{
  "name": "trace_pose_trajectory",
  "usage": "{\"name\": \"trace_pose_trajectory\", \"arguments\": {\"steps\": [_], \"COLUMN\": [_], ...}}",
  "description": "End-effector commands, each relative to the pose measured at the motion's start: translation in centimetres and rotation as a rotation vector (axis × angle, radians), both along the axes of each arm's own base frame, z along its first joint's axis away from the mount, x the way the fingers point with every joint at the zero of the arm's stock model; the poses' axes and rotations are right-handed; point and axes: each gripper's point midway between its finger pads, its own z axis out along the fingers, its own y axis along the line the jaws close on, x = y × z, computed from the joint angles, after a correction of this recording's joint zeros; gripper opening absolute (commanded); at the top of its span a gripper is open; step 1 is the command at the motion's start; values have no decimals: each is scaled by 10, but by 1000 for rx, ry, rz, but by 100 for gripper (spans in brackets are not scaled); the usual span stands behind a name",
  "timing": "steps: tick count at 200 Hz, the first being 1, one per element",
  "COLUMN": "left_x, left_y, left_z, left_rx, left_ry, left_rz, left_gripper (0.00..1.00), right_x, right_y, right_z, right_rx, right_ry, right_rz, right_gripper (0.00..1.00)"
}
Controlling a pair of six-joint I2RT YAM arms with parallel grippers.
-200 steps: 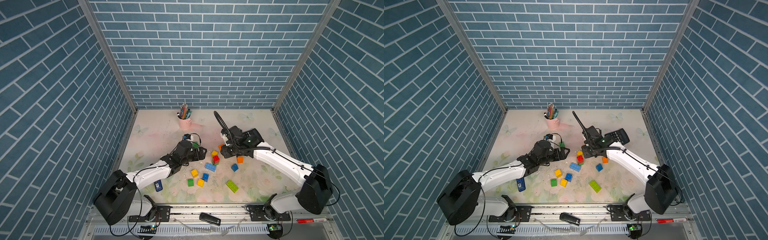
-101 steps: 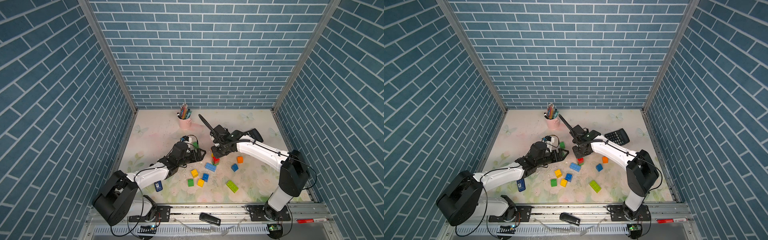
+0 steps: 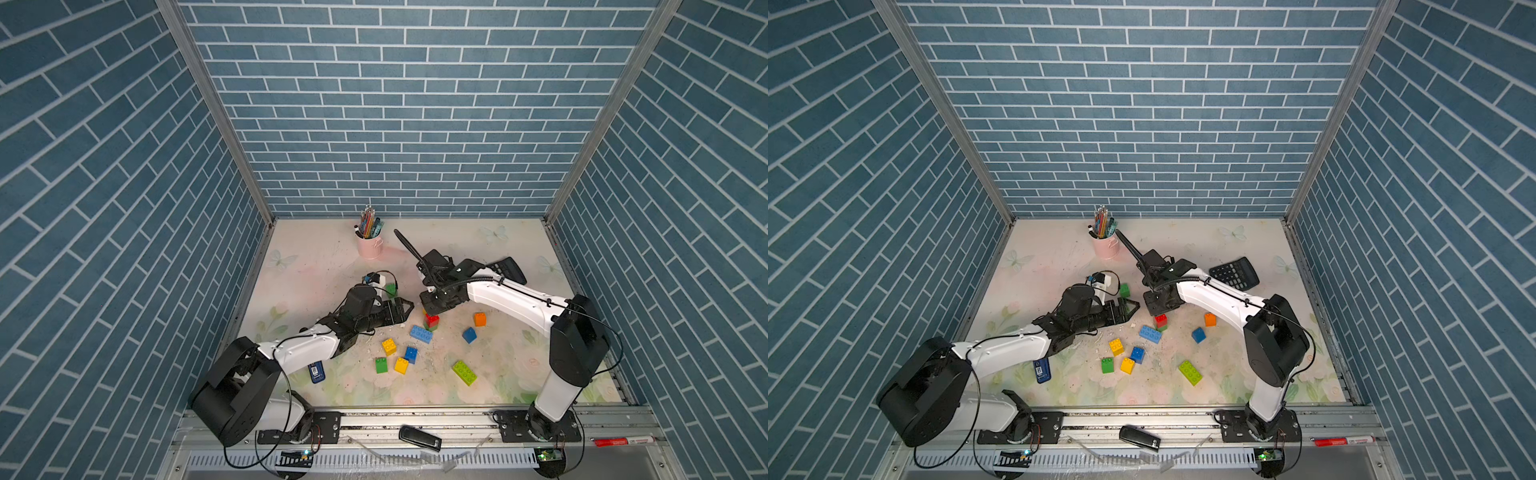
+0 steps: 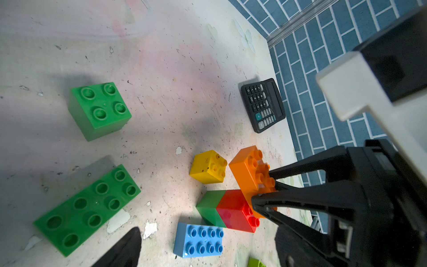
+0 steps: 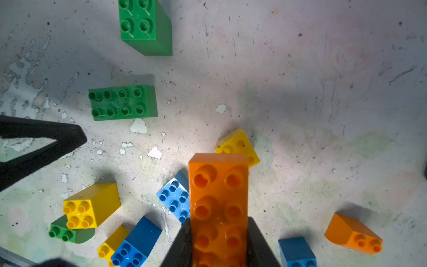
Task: Assemble a fork with lego
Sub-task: Assemble the lego brick with the lego brick.
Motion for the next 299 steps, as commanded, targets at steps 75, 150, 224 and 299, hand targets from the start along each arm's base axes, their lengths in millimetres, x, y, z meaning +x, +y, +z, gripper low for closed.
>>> {"name": "trace_pose_trajectory", "arguments": {"steps": [75, 150, 224, 299], "left_x": [-2, -2, -1, -2], "left_y": [3, 4, 2, 5], "left_z": [-7, -6, -2, -3], "left_rx": [5, 13, 15, 22], "left_ry": [12, 13, 8, 3], "left_rz": [2, 2, -5, 5], "left_gripper": [92, 92, 92, 92], "right_x": [-12, -16, -19, -32], "right_y": [-1, -15, -20, -32], "right_z": [-4, -15, -28, -39], "right_rx": [-25, -85, -104, -142], "right_ry": [29, 35, 50, 89], "right_rz": [-14, -51, -85, -85], "right_gripper": [0, 0, 0, 0]}}
